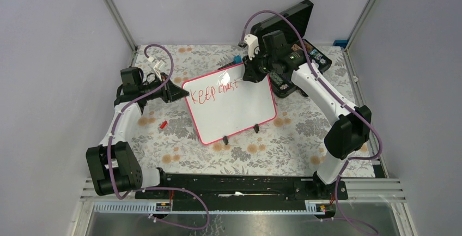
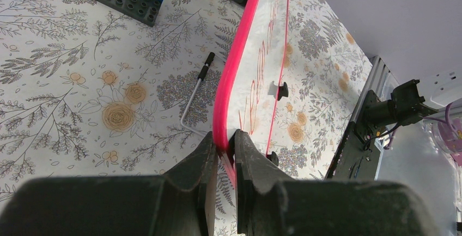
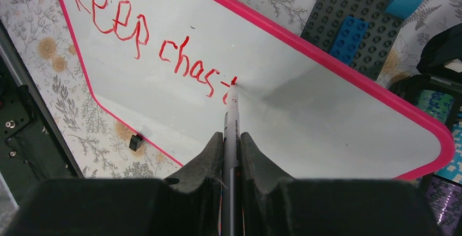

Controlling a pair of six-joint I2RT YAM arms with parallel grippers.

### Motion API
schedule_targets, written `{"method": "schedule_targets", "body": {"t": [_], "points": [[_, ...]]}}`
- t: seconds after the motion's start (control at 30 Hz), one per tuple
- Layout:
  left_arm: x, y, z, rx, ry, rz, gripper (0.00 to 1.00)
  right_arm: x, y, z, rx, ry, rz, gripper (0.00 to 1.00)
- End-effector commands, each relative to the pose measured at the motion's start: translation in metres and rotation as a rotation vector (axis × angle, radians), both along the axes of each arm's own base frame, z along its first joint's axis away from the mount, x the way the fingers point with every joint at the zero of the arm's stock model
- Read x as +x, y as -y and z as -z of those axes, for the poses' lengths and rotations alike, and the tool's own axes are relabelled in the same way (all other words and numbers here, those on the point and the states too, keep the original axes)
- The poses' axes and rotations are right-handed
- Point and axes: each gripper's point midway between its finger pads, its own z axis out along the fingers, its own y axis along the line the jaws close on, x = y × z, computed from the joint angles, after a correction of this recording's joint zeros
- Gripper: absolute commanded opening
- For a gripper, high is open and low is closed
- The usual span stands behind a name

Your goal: Write a sentence on the whiteboard

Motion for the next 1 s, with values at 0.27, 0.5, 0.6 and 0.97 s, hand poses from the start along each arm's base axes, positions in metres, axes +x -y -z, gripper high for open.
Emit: {"method": "schedule_targets", "body": {"t": [0.27, 0.5, 0.6, 0.97], "points": [[0.006, 0.003, -0.009, 0.041, 0.107, 0.033, 0.00, -0.003, -0.004, -0.021, 0.041, 0.039, -0.012, 0.00], [0.005, 0.004, -0.010, 0.043, 0.111, 0.033, 0.00, -0.005, 0.005, -0.043, 0.080, 0.066, 0.003, 0.00], [0.005, 0.003, -0.010, 0.040, 0.109, 0.034, 0.00, -0.006, 0.010, -0.041, 0.069, 0.069, 0.009, 0.00], [0.005, 0.004, -0.010, 0.039, 0.109, 0.037, 0.00, -0.001, 0.015, -0.021, 0.023, 0.052, 0.019, 0.00]]}}
